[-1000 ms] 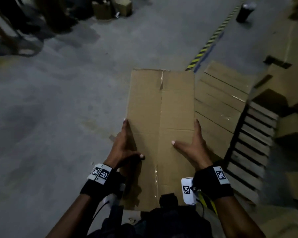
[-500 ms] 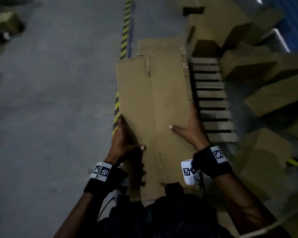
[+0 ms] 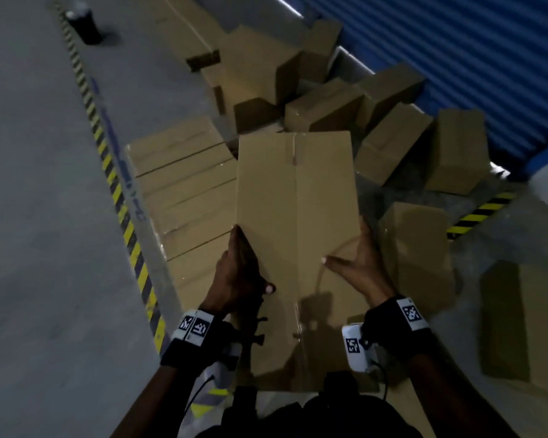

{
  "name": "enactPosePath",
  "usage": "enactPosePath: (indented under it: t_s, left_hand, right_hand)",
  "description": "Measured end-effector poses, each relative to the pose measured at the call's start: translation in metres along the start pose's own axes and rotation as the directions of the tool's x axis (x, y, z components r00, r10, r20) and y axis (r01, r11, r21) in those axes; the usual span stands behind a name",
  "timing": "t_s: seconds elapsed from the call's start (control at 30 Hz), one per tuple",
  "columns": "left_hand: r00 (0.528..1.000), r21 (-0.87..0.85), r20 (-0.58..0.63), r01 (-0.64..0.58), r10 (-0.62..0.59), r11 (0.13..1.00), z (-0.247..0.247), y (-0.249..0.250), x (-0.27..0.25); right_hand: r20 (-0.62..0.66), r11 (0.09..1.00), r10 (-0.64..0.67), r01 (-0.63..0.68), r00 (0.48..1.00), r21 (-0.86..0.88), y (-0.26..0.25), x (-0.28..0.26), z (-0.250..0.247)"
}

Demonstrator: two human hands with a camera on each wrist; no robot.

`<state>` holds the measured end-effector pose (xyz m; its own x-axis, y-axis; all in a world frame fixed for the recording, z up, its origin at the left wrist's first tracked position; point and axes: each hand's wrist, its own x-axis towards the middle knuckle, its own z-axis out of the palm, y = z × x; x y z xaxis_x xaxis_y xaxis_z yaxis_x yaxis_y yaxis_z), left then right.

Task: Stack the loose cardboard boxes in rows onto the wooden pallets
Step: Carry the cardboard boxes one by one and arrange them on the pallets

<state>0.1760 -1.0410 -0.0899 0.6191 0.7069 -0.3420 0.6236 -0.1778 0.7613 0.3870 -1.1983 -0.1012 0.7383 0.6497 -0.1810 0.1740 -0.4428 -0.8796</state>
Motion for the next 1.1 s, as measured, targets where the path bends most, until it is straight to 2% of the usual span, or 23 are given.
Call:
enactPosePath:
  t_s: [0.2,0.33,0.53,0.77,0.87,0.97,1.1]
  left_hand:
    - [1.000,-0.037,-0.027,0.014,-0.015,0.999,0.056,0.081,0.060]
    - [0.999,0.012,-0.036,0.029,-0.029,1.000,0.085,0.128,0.097]
    - [0.998,-0.013,-0.069,0.012,-0.013,1.000,0.119,0.190,0.157]
    - [0.991,-0.153,-0.127,-0.049,0.029,0.987,0.148,0.235,0.243]
    - [0.992,-0.186,-0.126,-0.021,-0.003,0.982,0.157,0.249,0.284]
    - [0.986,-0.233,-0.161,-0.002,-0.037,0.972,0.157,0.266,0.314]
    - [0.977,-0.268,-0.211,-0.029,-0.029,0.963,0.140,0.278,0.344]
  right_hand:
    - [0.106,0.998,0.026,-0.019,0.994,-0.065,0.023,0.069,-0.091]
    - [0.136,0.991,0.057,-0.040,0.989,-0.126,0.030,0.118,-0.138]
    - [0.162,0.996,0.052,-0.039,0.985,-0.083,0.028,0.193,-0.199]
    - [0.179,0.999,0.002,0.007,0.984,-0.054,0.029,0.300,-0.231]
    - [0.207,0.996,-0.007,0.025,0.978,-0.088,0.023,0.348,-0.240]
    - [0.226,0.993,-0.015,0.041,0.974,-0.111,0.009,0.391,-0.247]
    - [0.261,0.981,-0.083,0.125,0.962,-0.151,-0.017,0.444,-0.244]
